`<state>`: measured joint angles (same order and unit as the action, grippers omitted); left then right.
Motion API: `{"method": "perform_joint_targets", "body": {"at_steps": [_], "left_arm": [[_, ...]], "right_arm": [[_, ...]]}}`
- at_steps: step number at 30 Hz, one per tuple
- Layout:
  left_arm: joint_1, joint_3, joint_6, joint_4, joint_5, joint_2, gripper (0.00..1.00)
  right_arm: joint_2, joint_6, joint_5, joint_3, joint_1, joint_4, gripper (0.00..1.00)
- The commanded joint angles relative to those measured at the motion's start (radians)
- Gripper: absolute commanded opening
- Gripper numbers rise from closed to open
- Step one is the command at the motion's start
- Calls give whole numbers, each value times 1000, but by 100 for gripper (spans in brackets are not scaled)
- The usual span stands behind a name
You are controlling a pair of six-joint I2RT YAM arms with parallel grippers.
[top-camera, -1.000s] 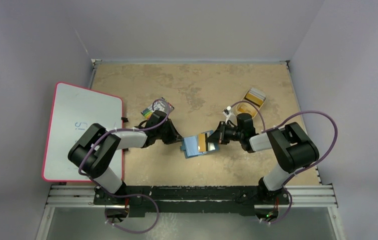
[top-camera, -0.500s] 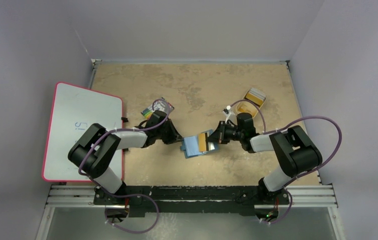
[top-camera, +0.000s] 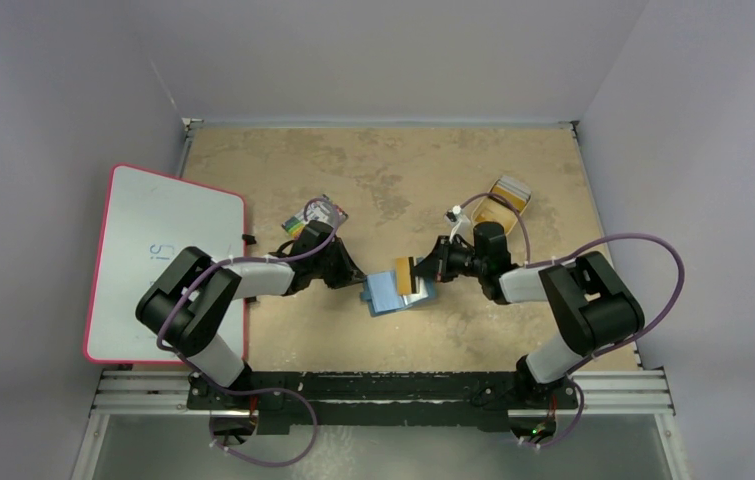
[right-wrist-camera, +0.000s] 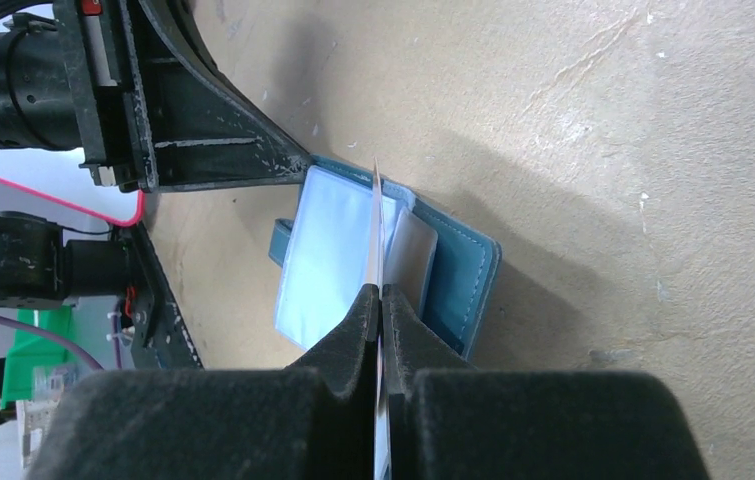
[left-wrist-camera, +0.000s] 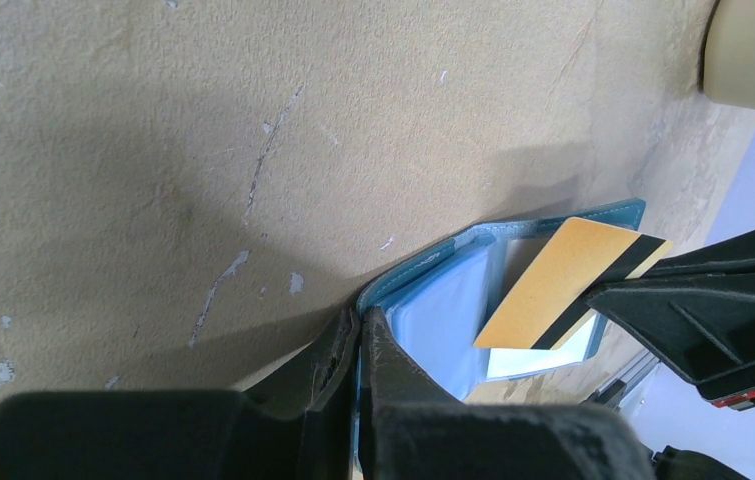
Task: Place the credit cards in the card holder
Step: Insert the credit card into the card holder.
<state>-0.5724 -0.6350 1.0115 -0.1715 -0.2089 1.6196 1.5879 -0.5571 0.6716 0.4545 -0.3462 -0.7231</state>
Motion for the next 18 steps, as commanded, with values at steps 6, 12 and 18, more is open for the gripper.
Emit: {"method": "perform_joint_targets", "body": {"at_steps": [6,12,18], "left_arm": [[-2,23,-12,65,86,21,0],[-3,28,-4,63,90,3,0],[-3,29,-7,72,98,-10,0]], "right_arm": [[-22,-5,3,-35,-26,-76,0],[-7,-13,2,-27,-41,-53,0],[-7,-71,22,-53,-48,-97,0]]}}
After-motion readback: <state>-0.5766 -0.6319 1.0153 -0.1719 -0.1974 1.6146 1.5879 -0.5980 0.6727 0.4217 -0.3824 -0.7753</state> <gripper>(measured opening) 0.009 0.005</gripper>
